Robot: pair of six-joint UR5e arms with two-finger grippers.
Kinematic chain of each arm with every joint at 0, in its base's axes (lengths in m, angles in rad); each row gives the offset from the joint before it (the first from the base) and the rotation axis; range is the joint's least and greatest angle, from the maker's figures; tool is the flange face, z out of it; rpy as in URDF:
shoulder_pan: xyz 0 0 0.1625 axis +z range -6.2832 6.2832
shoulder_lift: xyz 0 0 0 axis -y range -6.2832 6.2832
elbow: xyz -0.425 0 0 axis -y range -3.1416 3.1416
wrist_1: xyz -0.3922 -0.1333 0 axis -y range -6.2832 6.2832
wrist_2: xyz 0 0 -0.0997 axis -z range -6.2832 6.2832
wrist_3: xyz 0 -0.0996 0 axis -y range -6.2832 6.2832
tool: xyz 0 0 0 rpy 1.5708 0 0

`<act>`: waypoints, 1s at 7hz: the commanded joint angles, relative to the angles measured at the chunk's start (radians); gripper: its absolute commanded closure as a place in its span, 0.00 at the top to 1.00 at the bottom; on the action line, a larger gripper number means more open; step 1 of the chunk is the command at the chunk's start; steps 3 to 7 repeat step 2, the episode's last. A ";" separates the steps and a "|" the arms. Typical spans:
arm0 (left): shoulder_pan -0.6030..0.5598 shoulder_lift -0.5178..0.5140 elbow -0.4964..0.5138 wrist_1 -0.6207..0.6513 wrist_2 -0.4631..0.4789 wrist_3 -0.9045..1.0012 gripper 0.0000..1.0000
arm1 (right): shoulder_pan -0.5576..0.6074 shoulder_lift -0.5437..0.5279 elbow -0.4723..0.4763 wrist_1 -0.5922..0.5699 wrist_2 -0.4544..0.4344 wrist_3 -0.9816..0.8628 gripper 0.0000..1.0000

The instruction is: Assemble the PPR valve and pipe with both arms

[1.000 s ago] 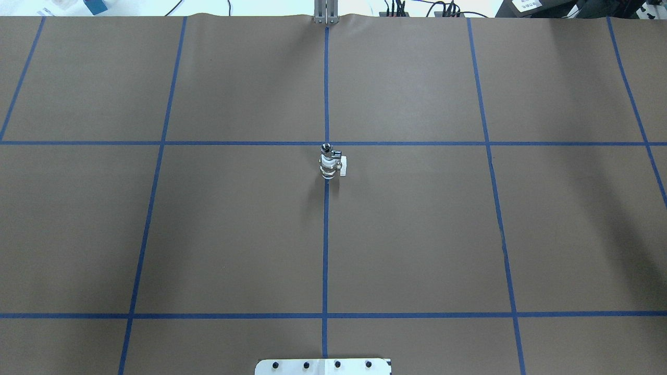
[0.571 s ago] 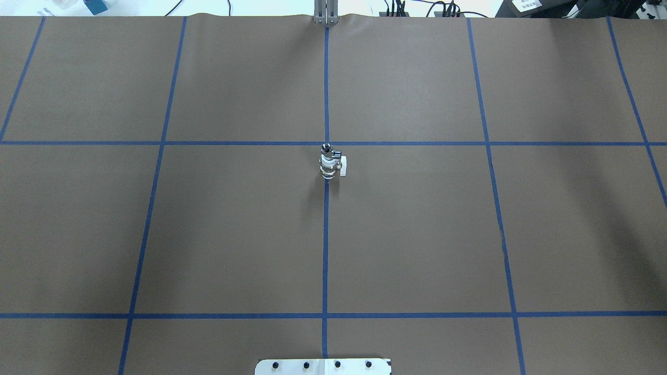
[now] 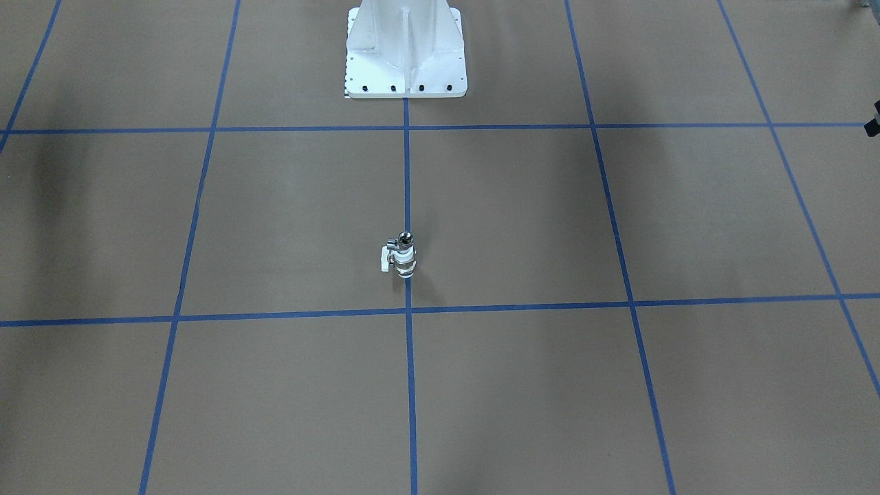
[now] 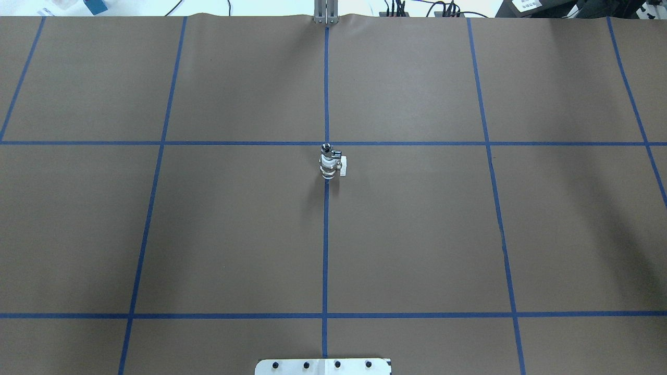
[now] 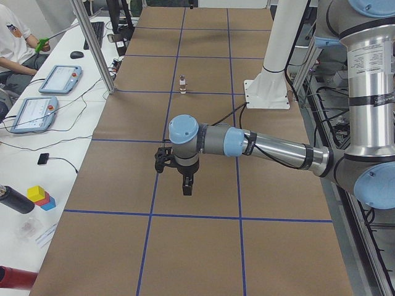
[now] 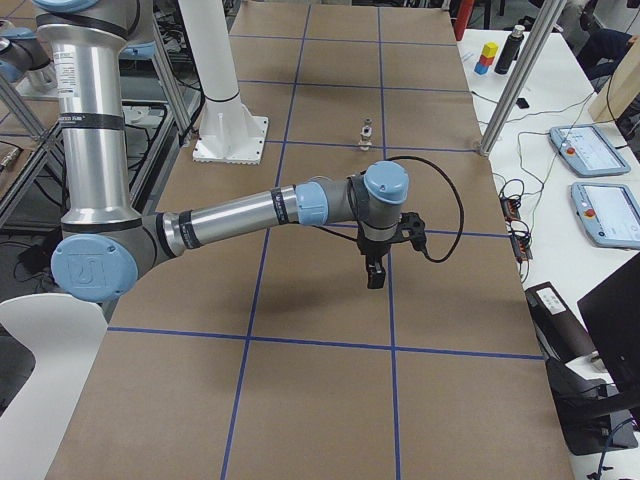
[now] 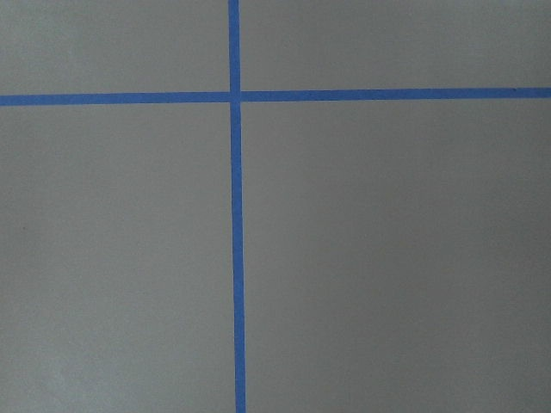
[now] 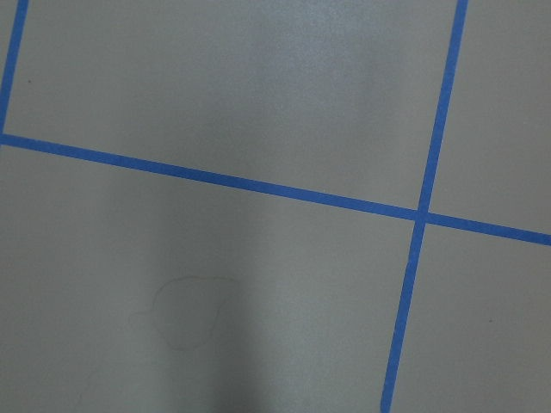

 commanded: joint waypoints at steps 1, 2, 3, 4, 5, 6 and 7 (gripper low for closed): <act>0.000 -0.001 -0.009 -0.005 0.000 -0.001 1.00 | -0.003 -0.001 0.002 0.000 0.003 0.004 1.00; 0.000 0.000 -0.020 -0.005 0.000 -0.001 1.00 | -0.005 -0.001 0.004 0.000 0.003 0.004 1.00; 0.000 0.000 -0.020 -0.005 0.000 -0.001 1.00 | -0.005 -0.001 0.004 0.000 0.003 0.004 1.00; 0.000 0.000 -0.020 -0.005 0.000 -0.001 1.00 | -0.005 -0.001 0.004 0.000 0.003 0.004 1.00; 0.000 0.000 -0.020 -0.005 0.000 -0.001 1.00 | -0.005 -0.001 0.004 0.000 0.003 0.004 1.00; 0.000 0.000 -0.020 -0.005 0.000 -0.001 1.00 | -0.005 -0.001 0.004 0.000 0.003 0.004 1.00; 0.000 0.000 -0.020 -0.005 0.000 -0.001 1.00 | -0.005 -0.001 0.004 0.000 0.003 0.004 1.00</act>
